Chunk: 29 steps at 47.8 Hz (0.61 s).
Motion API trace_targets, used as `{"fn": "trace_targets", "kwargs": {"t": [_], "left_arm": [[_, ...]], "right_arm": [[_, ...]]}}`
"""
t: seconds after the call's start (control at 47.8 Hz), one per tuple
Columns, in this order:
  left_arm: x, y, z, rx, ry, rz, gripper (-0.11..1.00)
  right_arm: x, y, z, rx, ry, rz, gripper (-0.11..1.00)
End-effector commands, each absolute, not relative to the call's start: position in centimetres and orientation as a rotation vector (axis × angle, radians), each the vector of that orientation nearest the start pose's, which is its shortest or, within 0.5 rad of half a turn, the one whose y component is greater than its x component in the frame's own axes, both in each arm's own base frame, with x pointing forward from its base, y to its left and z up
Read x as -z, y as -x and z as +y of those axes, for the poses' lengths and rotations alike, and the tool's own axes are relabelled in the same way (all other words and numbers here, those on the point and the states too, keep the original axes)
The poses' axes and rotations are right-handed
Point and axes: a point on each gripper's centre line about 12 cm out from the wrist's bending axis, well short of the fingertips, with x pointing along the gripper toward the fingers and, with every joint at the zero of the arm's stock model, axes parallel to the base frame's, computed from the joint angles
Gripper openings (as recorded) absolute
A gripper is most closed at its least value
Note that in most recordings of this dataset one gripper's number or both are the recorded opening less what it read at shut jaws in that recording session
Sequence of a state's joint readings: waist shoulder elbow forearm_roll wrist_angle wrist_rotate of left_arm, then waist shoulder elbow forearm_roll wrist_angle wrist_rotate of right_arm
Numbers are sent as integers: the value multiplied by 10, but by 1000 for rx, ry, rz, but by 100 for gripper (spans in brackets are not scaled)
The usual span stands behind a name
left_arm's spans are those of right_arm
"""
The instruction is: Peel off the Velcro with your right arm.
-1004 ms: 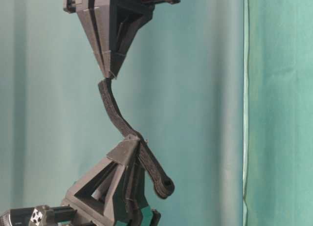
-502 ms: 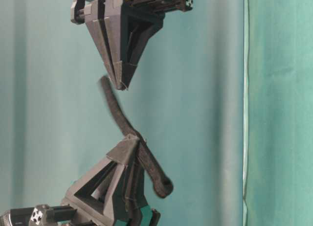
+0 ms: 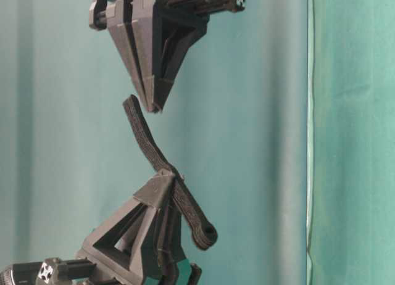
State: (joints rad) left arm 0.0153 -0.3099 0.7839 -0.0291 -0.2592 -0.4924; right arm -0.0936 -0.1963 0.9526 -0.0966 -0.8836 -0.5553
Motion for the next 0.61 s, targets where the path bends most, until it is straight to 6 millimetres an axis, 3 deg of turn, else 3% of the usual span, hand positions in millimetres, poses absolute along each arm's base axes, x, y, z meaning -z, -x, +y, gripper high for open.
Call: {"fn": "trace_targets", "kwargs": {"t": [0.0, 0.251, 0.481, 0.586], "left_arm": [[-282, -346, 7, -71, 522, 161, 10], [-281, -346, 8, -73, 522, 162, 10], [-280, -347, 8, -74, 523, 165, 10], [-279, -346, 8, -74, 523, 167, 10]], "right_arm": [[-256, -325, -21, 71, 624, -163, -9], [-267, -303, -20, 81, 620, -179, -9], [-269, -309, -24, 92, 623, -177, -9], [-269, -312, -25, 94, 625, -178, -2]]}}
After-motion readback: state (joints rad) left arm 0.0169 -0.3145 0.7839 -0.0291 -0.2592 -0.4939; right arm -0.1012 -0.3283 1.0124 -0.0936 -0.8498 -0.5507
